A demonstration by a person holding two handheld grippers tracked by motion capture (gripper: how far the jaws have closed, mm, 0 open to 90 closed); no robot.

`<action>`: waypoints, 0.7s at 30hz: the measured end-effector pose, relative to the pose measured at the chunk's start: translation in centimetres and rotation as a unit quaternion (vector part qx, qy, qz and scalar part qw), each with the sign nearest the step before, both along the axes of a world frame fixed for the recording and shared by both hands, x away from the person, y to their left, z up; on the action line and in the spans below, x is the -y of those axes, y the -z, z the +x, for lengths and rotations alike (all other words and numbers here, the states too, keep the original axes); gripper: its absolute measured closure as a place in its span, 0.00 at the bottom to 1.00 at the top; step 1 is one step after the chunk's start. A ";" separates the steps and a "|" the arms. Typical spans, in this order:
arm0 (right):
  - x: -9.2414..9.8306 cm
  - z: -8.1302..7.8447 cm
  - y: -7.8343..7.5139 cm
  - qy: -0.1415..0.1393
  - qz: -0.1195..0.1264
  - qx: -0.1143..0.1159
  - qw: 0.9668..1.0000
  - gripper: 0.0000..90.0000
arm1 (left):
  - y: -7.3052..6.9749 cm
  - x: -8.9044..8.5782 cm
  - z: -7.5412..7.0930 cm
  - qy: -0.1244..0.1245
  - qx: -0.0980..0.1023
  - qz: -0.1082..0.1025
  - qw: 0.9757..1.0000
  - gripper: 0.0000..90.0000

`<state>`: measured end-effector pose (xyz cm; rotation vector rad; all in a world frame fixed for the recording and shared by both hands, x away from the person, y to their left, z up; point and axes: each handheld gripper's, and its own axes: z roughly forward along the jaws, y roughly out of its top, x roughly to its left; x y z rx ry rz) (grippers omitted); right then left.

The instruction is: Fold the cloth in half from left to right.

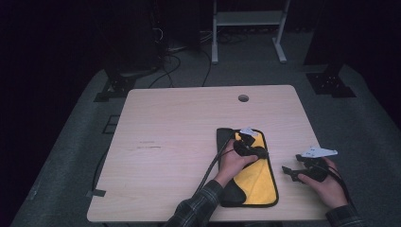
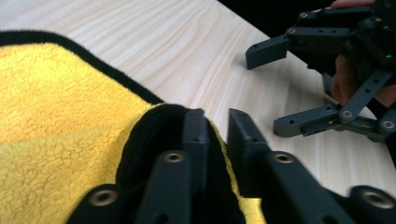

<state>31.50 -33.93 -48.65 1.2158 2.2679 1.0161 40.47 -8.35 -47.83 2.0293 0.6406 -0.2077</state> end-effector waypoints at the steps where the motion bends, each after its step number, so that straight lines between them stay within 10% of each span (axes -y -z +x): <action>1: 0.0 0.0 0.0 0.000 0.000 0.000 1.000 0.21 | -0.2 -0.2 0.0 -0.001 0.003 -0.004 1.000 0.80; 10: 0.0 0.0 0.0 0.000 0.000 0.000 1.000 0.21 | -3.2 -4.9 -0.9 -0.024 0.045 -0.014 0.999 0.73; 21: 0.0 0.0 0.0 0.000 0.000 0.000 1.000 0.21 | -3.3 -11.6 -1.7 -0.090 0.082 0.048 0.991 0.60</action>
